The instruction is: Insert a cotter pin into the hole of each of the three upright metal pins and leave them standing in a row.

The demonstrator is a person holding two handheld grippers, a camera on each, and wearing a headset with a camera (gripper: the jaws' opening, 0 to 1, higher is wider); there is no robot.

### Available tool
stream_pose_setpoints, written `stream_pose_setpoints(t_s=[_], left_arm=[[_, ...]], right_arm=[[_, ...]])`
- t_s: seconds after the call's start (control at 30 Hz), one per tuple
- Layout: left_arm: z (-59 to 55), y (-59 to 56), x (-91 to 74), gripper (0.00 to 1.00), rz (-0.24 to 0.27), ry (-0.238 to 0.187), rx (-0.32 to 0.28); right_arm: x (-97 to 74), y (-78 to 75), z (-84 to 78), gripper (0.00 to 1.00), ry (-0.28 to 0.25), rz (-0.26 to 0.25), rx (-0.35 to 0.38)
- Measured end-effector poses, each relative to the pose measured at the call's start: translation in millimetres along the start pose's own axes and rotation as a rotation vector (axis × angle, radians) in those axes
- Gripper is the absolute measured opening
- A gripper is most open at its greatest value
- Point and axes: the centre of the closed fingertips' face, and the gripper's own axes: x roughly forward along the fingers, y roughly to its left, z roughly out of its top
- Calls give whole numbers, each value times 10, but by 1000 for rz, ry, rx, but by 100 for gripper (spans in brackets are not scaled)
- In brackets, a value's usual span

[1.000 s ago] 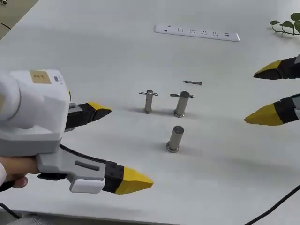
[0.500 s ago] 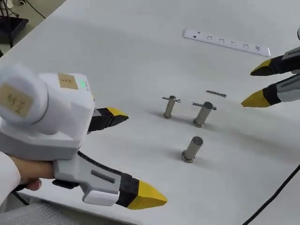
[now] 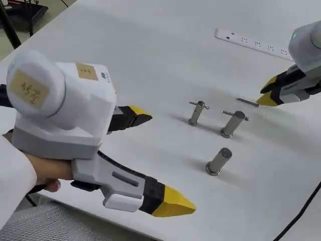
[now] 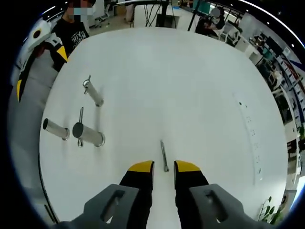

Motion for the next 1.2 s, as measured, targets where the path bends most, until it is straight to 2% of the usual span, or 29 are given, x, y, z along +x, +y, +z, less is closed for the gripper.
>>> stream_pose_setpoints(t_s=[0.07,0.2,0.27,0.47,0.6,0.77,0.87,1.2], left_arm=[[18,-30,26,99,-11,-1,10],[35,-54,47,99,-17,-8,14],[39,-47,42,99,-14,-11,19],[46,0,12,99,1,-19,10],[44,41,0,99,18,-25,2],[26,28,-5,99,15,-23,1],[25,21,-11,99,15,-26,-2],[-16,12,-14,96,12,-15,11]], right_arm=[[56,2,12,9,3,13,19],[158,-23,-48,9,33,22,11],[187,-32,-59,11,39,12,12],[276,-41,-113,9,62,17,2],[278,-40,-115,5,95,15,-24],[276,-12,-127,2,125,21,-53],[284,-49,-136,2,133,15,-47],[279,-25,-145,0,145,30,-30]])
